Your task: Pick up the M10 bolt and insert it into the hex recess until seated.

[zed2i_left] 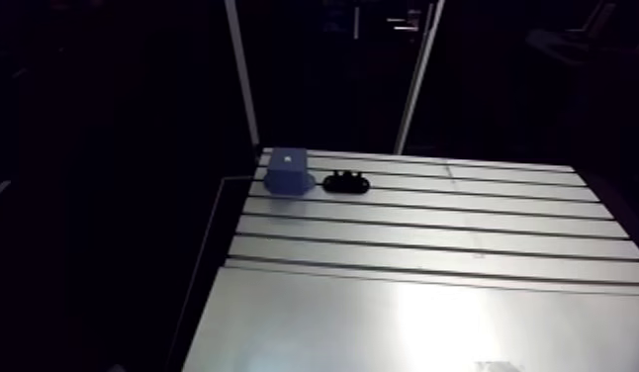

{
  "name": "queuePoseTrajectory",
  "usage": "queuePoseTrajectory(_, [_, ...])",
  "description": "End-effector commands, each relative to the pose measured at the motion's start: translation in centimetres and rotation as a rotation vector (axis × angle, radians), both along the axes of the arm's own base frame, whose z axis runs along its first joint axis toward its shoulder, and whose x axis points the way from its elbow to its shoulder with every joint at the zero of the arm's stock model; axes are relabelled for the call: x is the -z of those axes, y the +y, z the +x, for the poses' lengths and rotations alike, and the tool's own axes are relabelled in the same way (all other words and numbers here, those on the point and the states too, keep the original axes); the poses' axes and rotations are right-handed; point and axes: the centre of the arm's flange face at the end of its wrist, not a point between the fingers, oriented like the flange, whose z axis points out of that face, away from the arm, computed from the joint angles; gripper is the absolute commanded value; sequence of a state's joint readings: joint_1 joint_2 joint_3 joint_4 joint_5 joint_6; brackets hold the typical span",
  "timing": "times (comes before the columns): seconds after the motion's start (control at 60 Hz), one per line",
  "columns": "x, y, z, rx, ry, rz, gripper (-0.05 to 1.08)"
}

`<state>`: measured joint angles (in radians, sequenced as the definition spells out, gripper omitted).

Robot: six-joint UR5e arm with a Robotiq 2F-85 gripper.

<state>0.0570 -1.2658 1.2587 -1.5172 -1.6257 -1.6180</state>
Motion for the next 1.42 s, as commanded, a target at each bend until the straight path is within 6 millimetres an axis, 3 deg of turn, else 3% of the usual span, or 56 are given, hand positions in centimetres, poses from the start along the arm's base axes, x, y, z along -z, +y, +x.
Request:
queuePoseTrajectory(0.017, [-3.3, 0.5, 2.6, 0.012, 0.066, -0.013, 0.01])
queuePoseTrajectory(0.4, [-4.0, 1.7, 6.8, 0.023, 0.063, -0.011, 0.01])
queuePoseTrajectory(0.65, [-4.2, 2.5, 7.3, 0.039, 0.064, -0.014, 0.01])
queuePoseTrajectory(1.417, [-4.9, 2.5, 7.4, 0.036, 0.077, -0.017, 0.01])
